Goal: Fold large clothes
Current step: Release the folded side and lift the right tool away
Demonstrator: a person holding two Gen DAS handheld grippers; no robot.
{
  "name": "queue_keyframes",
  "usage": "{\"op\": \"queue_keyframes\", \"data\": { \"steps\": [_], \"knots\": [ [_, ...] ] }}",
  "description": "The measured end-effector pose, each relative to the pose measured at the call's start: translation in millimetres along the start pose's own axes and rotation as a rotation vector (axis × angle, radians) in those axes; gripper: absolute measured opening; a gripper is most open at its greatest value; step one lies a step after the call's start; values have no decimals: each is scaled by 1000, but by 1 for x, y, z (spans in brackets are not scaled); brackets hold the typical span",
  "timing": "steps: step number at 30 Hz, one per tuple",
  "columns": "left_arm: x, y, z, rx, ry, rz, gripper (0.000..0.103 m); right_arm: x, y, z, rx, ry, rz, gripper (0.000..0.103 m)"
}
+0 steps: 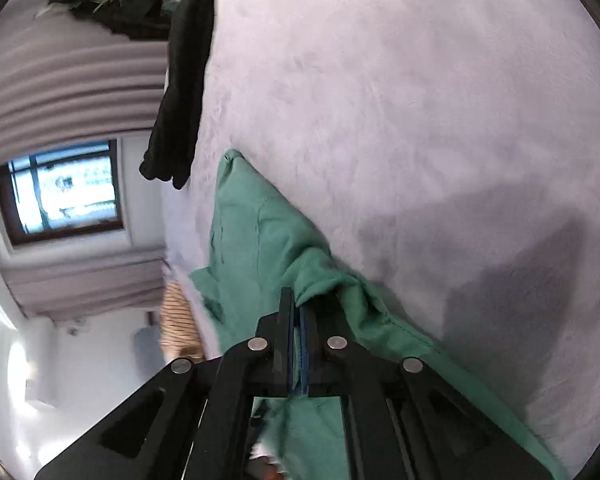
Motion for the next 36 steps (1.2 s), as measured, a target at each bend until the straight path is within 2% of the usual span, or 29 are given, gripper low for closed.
{"op": "queue_keyframes", "data": {
  "steps": [2, 4, 7, 10, 13, 15, 16, 18, 19, 22, 24, 26, 28, 29, 32, 36],
  "knots": [
    [0, -2, 0, 1, -5, -9, 103, 7, 9, -1, 103, 5, 95, 2],
    [0, -4, -1, 5, -5, -22, 103, 8, -3, -2, 127, 26, 195, 2],
    [-1, -13, -3, 2, -4, -41, 103, 12, -25, -1, 81, 45, 214, 2],
    [-2, -11, 1, -6, -5, -48, 103, 13, -18, 1, 116, 70, 238, 2],
    [-1, -11, 0, -7, 1, -49, 103, 19, 8, 3, 219, 117, 275, 7],
    [2, -13, 0, -6, 4, -51, 103, 25, 38, 5, 377, 134, 294, 9],
    [0, -13, -2, -6, 4, -51, 103, 24, 52, 2, 455, 138, 311, 14],
    [-2, -13, -4, -5, 2, -52, 103, 11, 69, -11, 530, 149, 316, 54],
    [-2, -14, -4, -5, 1, -54, 103, 2, 73, -20, 543, 152, 312, 56],
    [-2, -16, -1, -1, -2, -61, 103, -39, 74, -57, 532, 171, 299, 56],
    [0, -20, 2, -3, -3, -64, 103, -65, 67, -82, 480, 189, 285, 56],
    [2, -21, 4, -4, -2, -62, 103, -91, 56, -100, 381, 244, 246, 53],
    [2, -19, 3, -4, 4, -61, 103, -108, 48, -104, 331, 296, 256, 7],
    [3, -19, 2, -5, 6, -62, 103, -113, 55, -100, 380, 306, 284, 3],
    [1, -19, 0, -16, -4, -65, 103, -111, 87, -86, 622, 286, 357, 2],
    [-3, -24, -1, -27, -20, -67, 103, -118, 69, -93, 662, 294, 458, 3]
  ]
}}
Point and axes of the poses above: each gripper's, at about its wrist camera, not at the fingertips, and x roughly against the way its jaws point, y to its left, z to its underside, the point moved 1 cm from there along -x, roughly the way its jaws point, and after that the axes turned 13 degrees about -z, right-handed, at the moved point
